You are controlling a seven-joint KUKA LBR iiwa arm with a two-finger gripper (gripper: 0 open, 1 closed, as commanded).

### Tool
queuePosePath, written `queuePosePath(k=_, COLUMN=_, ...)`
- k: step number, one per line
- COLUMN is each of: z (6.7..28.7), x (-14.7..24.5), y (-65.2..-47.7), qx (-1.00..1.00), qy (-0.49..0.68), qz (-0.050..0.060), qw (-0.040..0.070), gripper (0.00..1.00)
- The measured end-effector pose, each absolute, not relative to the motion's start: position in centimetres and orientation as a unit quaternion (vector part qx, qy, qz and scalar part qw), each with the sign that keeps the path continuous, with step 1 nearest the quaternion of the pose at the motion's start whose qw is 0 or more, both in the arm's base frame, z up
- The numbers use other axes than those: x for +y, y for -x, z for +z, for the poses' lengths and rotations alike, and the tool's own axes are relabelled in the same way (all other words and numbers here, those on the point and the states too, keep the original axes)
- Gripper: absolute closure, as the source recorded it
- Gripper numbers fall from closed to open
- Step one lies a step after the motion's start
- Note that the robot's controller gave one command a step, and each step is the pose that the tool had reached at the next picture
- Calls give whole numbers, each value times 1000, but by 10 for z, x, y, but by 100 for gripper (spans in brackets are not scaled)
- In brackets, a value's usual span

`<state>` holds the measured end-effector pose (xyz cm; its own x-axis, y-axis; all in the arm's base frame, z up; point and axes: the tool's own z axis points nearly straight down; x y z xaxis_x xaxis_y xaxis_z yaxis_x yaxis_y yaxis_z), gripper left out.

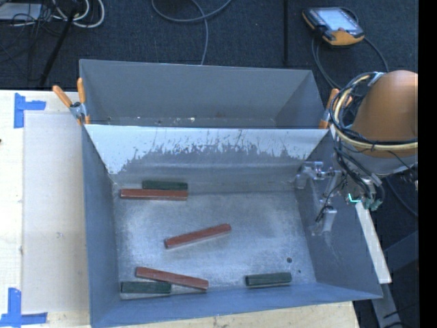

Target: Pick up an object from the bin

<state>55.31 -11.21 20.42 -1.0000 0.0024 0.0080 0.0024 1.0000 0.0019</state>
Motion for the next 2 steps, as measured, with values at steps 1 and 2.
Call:
queuePosePath(k=1, z=208, x=-112, y=-555, qx=-1000, qy=0, qz=0, qw=0, gripper=0)
queuePosePath(k=2, z=195, x=-95, y=-498, qx=-1000, qy=-30, qz=0, qw=0, gripper=0)
